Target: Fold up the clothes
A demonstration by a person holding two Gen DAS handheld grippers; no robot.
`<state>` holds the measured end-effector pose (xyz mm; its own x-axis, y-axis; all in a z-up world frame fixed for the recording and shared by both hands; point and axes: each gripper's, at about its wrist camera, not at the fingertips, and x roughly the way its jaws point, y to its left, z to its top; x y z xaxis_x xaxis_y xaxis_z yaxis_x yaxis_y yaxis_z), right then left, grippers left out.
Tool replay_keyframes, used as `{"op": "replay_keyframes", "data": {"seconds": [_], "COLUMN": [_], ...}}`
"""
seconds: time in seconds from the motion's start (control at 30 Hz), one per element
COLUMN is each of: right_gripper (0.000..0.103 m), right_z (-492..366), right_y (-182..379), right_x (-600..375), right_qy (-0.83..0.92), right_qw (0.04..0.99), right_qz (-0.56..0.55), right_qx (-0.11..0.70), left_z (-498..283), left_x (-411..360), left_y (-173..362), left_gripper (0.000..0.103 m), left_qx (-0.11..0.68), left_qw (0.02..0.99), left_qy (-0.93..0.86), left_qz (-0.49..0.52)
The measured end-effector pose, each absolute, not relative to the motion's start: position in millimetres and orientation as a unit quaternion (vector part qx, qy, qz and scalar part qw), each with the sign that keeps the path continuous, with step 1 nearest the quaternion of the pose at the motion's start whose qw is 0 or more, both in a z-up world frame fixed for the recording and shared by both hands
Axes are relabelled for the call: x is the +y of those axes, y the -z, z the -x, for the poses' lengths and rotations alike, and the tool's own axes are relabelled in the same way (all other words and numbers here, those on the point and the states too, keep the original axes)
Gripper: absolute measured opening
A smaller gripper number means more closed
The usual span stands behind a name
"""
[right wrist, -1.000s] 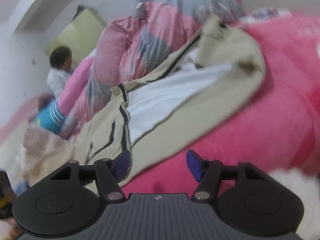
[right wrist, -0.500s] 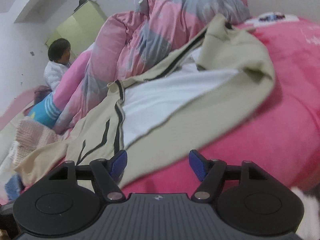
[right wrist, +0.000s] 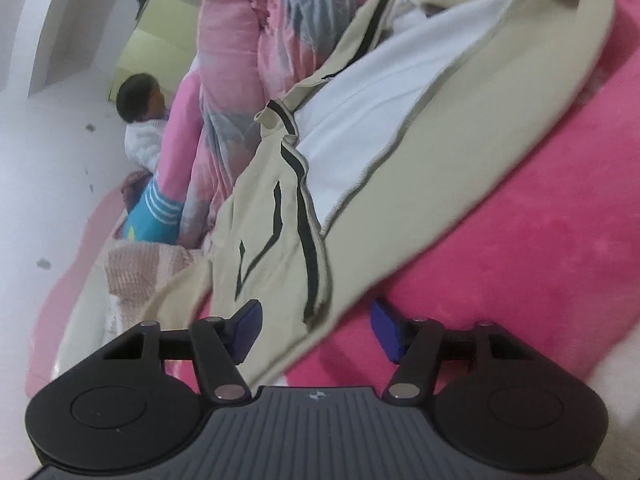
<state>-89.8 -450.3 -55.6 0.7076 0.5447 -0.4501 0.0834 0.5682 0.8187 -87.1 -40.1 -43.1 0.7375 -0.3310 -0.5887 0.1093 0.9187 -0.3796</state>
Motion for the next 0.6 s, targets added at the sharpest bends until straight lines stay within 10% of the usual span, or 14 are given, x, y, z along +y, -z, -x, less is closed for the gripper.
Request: {"op": "replay_keyframes", "data": {"seconds": [0.33,0.47,0.6], "right_gripper": [0.040,0.011,0.009], "right_z": [70.8,60.4,70.0], "right_y": [66.8,67.3,56.8], "right_x": [-437.6,-424.4,-421.1], "right_qy": [-0.135,-0.129,-0.137], "right_qw": [0.781,0.796,0.805], "right_qz": [-0.482,-0.459,-0.450], "right_qx": [0.373,0.372,0.361], "left_z": [89.7,95.7,109.4], "left_x": [-42.1,-46.9,-42.2], "left_y": [49.6,43.0,26.3], "left_gripper": [0.026,0.007,0.004], "left_qx": [0.320,0.298,0.277], "left_qw": [0.924,0.933,0.941], "left_qy": [0.153,0.156,0.152], "left_qz": [0.144,0.124,0.124]}}
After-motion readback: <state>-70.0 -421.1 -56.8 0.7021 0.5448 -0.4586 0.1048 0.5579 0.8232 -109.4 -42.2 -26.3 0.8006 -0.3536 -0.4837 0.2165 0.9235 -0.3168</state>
